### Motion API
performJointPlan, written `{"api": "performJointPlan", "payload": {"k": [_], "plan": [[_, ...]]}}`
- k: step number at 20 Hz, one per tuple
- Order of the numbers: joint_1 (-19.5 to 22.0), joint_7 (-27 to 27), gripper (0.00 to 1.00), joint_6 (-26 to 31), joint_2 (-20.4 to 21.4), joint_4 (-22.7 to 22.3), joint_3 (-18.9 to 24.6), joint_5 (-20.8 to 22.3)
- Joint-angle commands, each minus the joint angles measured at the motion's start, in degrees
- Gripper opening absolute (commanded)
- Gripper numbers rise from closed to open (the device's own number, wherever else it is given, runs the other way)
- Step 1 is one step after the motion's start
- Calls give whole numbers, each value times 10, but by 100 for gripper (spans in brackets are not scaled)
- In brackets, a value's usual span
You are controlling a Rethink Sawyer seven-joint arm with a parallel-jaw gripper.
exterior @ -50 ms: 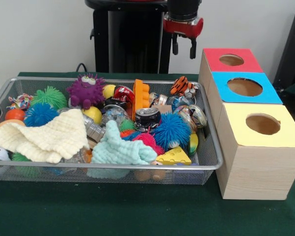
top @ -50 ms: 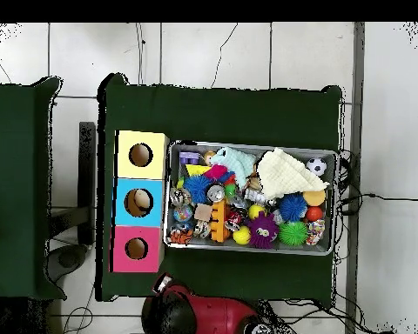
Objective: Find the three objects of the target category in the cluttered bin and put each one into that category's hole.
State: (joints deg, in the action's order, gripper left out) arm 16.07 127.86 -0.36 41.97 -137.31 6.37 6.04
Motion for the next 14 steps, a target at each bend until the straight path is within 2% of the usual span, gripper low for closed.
{"api": "performJointPlan", "payload": {"k": [1, 14], "plan": [[-5, 91, 100, 46, 20, 39, 51, -52], [-6, 66, 100, 41, -6, 79, 49, -55]]}}
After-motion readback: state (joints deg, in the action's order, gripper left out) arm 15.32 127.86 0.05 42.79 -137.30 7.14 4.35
